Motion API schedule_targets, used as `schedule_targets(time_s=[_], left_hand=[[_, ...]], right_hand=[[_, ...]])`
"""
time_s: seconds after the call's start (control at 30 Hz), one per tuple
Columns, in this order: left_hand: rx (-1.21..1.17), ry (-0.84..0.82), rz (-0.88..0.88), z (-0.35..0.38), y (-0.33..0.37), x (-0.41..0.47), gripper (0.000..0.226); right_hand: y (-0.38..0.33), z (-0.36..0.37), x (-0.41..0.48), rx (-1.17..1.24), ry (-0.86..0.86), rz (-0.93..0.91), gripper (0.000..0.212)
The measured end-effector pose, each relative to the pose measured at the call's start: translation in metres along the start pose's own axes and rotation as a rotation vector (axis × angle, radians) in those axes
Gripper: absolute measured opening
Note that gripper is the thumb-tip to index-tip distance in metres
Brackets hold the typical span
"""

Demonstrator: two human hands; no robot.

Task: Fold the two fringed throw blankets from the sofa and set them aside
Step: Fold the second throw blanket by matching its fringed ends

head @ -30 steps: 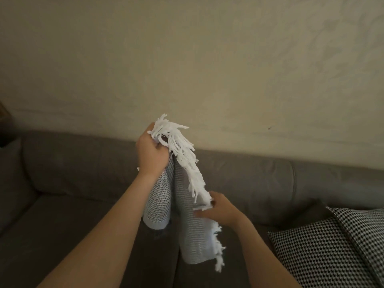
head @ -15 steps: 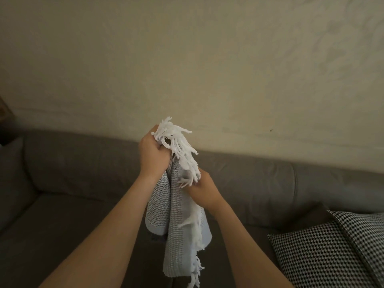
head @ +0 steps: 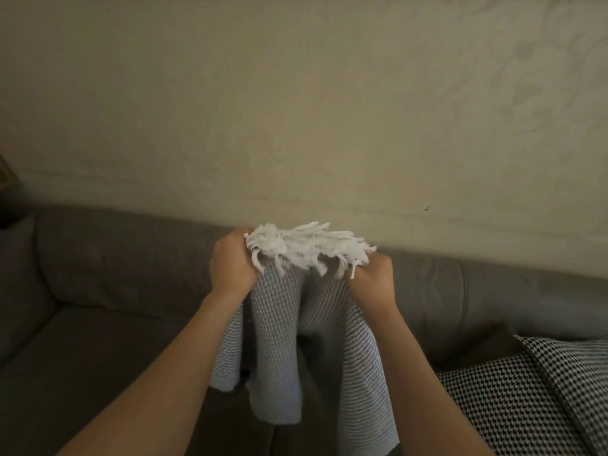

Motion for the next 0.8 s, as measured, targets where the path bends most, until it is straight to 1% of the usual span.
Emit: schedule_targets(time_s=[0.07,0.1,0.13,0.2,0.27,0.3,0.33,0.4,0.47,0.53,0.57,0.6,0.67,0.73,0.8], left_hand=[[-0.006,-0.043,-0.038,0.005,-0.008,-0.011,0.035],[0.003,-0.057,-0.057,0.007,-0.012,-0.017,0.032],[0.025,-0.074,-0.069,0.011,-0.018,-0.022,0.029],[0.058,-0.099,-0.081,0.017,-0.026,-0.030,0.022],[0.032,-0.114,-0.094,0.019,-0.032,-0.035,0.018],[0.023,-0.129,-0.096,0.021,-0.034,-0.037,0.021],[0.027,-0.147,-0.093,0.023,-0.035,-0.039,0.028],[0.047,-0.194,-0.083,0.026,-0.036,-0.041,0.039],[-0.056,-0.289,-0.068,0.033,-0.036,-0.042,0.042],[-0.242,-0.473,-0.087,0.041,-0.036,-0.045,0.033],[-0.314,-0.580,-0.116,0.044,-0.034,-0.049,0.025],[-0.354,-0.670,-0.142,0.048,-0.033,-0.054,0.026],[-0.433,-0.800,-0.206,0.053,-0.028,-0.063,0.044],[-0.534,-0.841,-0.307,0.053,-0.018,-0.069,0.051],[-0.600,-0.817,-0.390,0.053,-0.008,-0.070,0.054]], right_hand=[[-0.018,-0.004,-0.005,0.113,-0.048,0.008,0.049],[-0.026,-0.004,-0.006,0.136,-0.072,-0.012,0.052],[-0.033,-0.004,-0.007,0.140,-0.092,-0.036,0.047],[-0.038,-0.001,-0.009,0.177,-0.131,-0.072,0.029],[-0.037,0.000,-0.013,0.220,-0.152,-0.038,0.021],[-0.035,-0.001,-0.015,0.242,-0.153,-0.012,0.017],[-0.033,-0.003,-0.015,0.268,-0.134,0.028,0.017],[-0.028,-0.013,-0.015,0.343,-0.071,0.162,0.028],[-0.022,-0.019,-0.014,0.410,-0.088,0.323,0.022],[-0.016,-0.021,-0.015,0.478,-0.181,0.492,0.018],[-0.013,-0.022,-0.015,0.523,-0.223,0.558,0.020],[-0.008,-0.022,-0.014,0.564,-0.232,0.611,0.025],[0.007,-0.027,-0.009,0.578,-0.175,0.686,0.032],[0.021,-0.031,-0.007,0.577,-0.128,0.749,0.031],[0.035,-0.031,-0.009,0.531,-0.129,0.813,0.033]])
Point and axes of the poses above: each hand's wrist, its own x-axis towards the middle knuckle, its own z-axis out of the palm, y = z × x, the point moved 6 cm from there along x, towards the middle knuckle, and after that the axes turned 5 degrees about x, right-handed, at the moved point
